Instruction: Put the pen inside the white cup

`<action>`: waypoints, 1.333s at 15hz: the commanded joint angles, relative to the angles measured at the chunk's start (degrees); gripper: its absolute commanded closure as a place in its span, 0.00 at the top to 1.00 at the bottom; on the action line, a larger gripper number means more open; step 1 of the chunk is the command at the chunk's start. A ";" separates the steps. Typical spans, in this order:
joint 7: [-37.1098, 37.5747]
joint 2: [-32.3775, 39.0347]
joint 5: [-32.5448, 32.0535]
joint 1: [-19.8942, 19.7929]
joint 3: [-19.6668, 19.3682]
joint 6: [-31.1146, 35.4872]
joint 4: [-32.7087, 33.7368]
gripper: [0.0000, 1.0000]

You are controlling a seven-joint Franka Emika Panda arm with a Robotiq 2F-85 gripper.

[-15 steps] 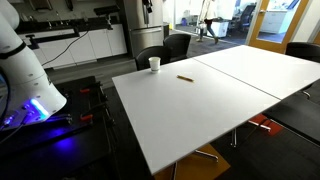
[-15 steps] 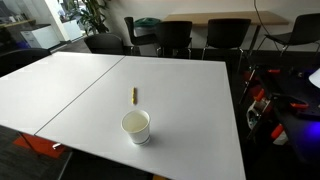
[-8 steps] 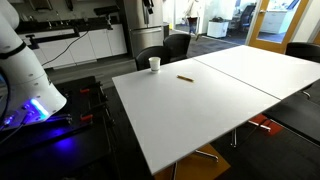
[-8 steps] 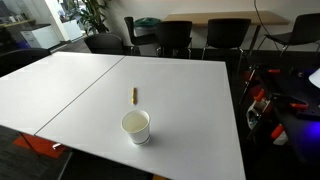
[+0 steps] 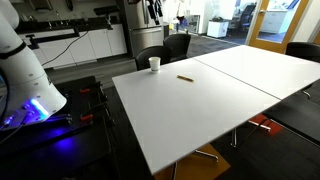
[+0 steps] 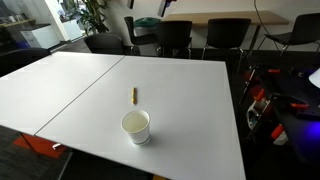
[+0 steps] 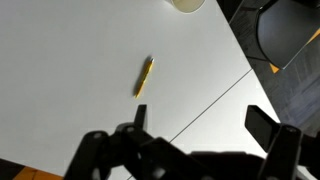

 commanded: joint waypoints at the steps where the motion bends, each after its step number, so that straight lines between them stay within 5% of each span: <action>1: 14.88 6.83 -11.44 2.22 -3.74 -0.56 5.45 1.00; 4: 25.68 12.11 -20.53 5.25 -8.04 -2.51 9.60 1.00; 6: 27.54 15.74 -20.69 6.62 -9.57 -2.96 11.97 1.00; 20: 22.09 35.98 -7.87 7.40 -11.62 1.01 23.93 1.00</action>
